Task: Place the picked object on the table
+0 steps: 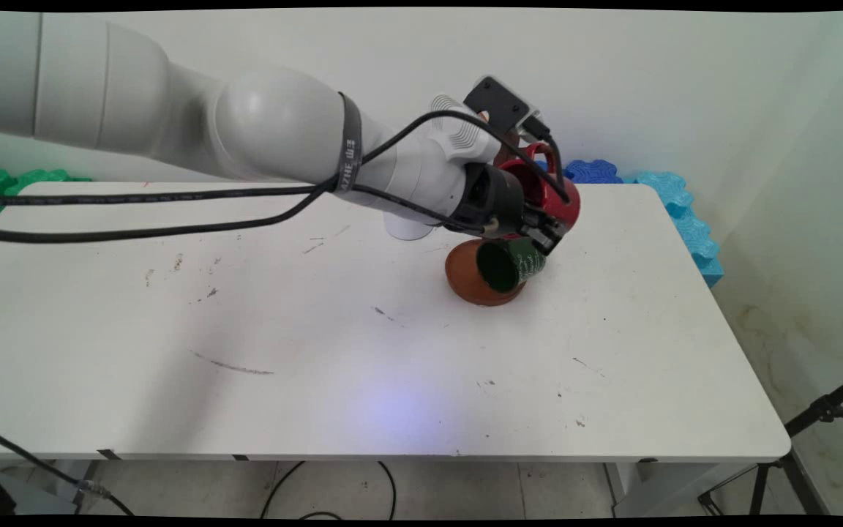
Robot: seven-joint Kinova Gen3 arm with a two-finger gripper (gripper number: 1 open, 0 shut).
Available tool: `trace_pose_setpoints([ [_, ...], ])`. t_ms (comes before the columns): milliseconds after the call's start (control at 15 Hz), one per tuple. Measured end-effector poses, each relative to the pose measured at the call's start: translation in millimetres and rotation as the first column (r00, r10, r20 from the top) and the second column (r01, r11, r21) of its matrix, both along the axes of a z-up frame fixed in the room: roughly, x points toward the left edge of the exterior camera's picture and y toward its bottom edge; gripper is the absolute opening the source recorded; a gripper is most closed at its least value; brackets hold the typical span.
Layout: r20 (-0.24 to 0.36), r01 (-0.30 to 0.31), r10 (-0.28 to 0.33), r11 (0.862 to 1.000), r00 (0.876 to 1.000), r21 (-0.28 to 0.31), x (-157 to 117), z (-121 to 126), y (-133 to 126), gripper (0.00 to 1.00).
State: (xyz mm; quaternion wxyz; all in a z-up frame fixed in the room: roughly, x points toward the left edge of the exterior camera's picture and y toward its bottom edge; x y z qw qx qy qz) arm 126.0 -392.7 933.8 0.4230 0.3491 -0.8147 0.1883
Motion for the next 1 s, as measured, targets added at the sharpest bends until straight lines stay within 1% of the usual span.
trace_pose_setpoints([
  [333, -0.035, 0.033, -0.033, 0.999, 0.999, -0.004, -5.4, 19.7, 10.6, 0.0],
  [600, -0.051, 0.064, -0.064, 0.998, 0.997, 0.007, -3.4, 35.5, 22.4, 0.0],
  [800, -0.033, 0.1, -0.099, 0.994, 0.995, 0.036, 5.2, 48.5, 30.7, 0.0],
  [1000, -0.006, 0.121, -0.12, 0.991, 0.993, 0.062, 15.5, 58.6, 33.7, 0.0],
])
